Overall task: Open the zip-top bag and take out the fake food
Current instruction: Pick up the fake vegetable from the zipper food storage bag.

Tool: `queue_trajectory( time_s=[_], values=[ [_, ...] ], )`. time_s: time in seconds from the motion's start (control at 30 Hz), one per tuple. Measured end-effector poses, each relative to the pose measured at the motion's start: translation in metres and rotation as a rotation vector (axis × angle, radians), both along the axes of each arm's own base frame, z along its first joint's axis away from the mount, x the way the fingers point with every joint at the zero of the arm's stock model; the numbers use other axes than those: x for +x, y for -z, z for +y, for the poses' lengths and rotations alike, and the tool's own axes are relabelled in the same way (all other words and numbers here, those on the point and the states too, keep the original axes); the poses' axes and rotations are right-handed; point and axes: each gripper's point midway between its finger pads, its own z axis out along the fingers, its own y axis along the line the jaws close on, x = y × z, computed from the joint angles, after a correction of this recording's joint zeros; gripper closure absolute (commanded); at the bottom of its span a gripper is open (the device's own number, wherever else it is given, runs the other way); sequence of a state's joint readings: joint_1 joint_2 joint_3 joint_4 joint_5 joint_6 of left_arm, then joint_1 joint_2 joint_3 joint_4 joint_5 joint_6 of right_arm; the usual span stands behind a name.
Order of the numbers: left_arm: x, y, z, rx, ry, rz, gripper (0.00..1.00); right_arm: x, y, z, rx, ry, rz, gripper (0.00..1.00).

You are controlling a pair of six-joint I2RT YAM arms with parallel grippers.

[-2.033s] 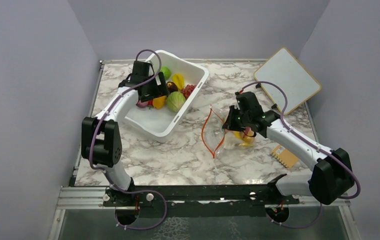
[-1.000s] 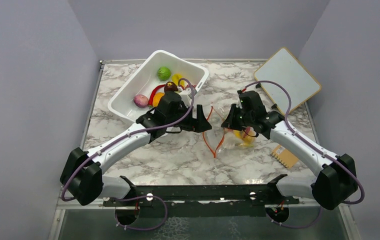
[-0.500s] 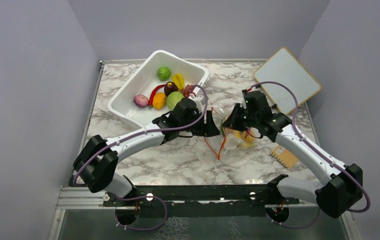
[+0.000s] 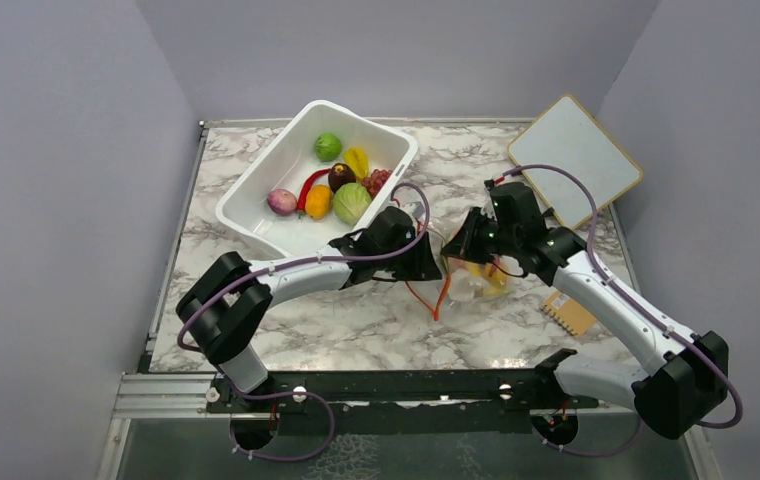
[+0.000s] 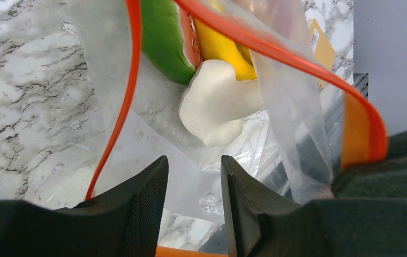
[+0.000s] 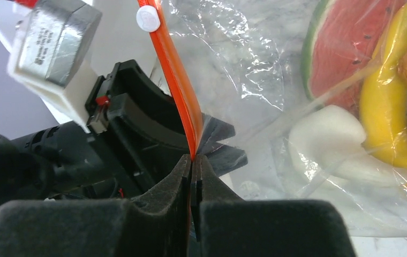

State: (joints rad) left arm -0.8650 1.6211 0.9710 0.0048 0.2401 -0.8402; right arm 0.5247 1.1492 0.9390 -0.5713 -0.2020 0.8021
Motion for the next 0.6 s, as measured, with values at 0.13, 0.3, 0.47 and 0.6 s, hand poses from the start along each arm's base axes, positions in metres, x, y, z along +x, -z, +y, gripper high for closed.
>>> queue_trajectory(
  time_s=[0.13,0.3,0.47,0.6],
  values=[
    [0.001,0.009,-0.002,0.009,-0.006,0.019,0.55,0.0,-0.003,0.0,0.001,-0.004,-0.007,0.77],
    [0.001,0.014,-0.003,0.012,-0.01,0.031,0.54,0.01,-0.025,-0.008,-0.052,0.01,-0.081,0.61],
    [0.002,0.015,-0.005,0.003,-0.011,0.028,0.52,0.02,-0.029,-0.035,-0.18,0.094,-0.127,0.62],
    [0.0,0.02,-0.004,0.001,-0.008,0.036,0.49,0.016,-0.009,-0.06,-0.297,0.166,-0.084,0.64]
  ],
)
